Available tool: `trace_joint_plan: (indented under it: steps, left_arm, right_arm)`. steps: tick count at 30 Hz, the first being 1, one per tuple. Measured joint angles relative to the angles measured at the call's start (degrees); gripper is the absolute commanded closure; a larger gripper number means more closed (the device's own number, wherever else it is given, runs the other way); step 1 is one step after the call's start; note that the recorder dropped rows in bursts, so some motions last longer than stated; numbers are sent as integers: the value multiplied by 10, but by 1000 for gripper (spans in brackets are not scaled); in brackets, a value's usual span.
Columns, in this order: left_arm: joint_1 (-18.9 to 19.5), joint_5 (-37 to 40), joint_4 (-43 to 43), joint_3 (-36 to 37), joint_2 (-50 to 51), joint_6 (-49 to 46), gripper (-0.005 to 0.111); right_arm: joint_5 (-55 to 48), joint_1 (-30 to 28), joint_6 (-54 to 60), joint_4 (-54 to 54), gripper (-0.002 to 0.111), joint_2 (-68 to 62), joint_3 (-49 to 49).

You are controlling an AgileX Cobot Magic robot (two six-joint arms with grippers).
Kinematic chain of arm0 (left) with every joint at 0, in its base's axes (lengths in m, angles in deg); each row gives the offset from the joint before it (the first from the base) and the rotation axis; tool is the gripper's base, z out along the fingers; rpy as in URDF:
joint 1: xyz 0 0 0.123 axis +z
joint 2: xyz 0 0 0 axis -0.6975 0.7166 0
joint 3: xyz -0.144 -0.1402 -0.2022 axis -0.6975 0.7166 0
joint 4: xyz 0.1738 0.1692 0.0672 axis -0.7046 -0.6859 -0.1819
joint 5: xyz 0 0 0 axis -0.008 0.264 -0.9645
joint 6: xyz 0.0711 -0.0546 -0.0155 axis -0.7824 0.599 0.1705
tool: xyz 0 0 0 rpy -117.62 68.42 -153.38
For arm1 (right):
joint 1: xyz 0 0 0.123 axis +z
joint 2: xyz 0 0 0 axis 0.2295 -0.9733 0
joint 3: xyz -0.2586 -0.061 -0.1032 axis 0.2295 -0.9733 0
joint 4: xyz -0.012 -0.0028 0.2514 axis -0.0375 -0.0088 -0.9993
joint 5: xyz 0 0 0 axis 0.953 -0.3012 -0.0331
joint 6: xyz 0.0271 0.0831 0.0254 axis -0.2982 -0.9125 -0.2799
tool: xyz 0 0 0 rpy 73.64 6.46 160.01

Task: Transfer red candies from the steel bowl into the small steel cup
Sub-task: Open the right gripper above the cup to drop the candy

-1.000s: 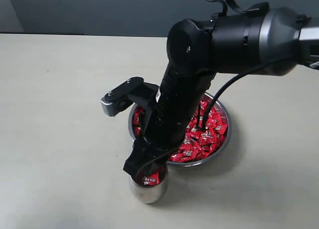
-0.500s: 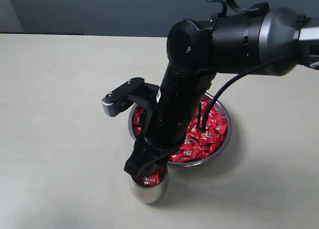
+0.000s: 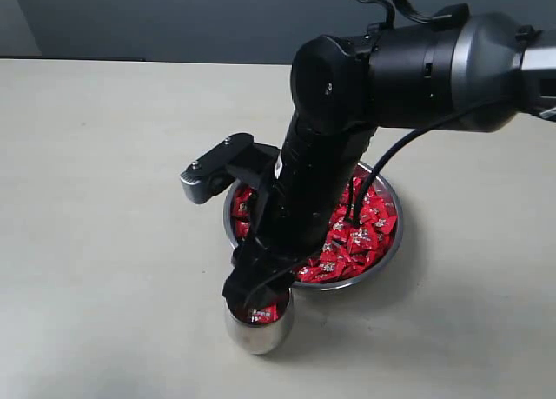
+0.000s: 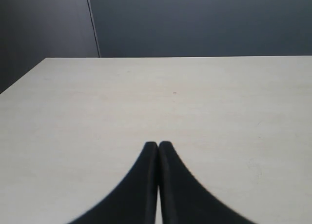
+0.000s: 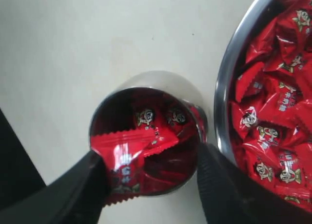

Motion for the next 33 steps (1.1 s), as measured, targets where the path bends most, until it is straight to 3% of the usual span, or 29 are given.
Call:
trace_joint_plan:
  steps: [33]
  left_arm:
    - [0,0,0,0,0,0,106]
  right_arm:
    - [-1,10,-65,31,55,4,16]
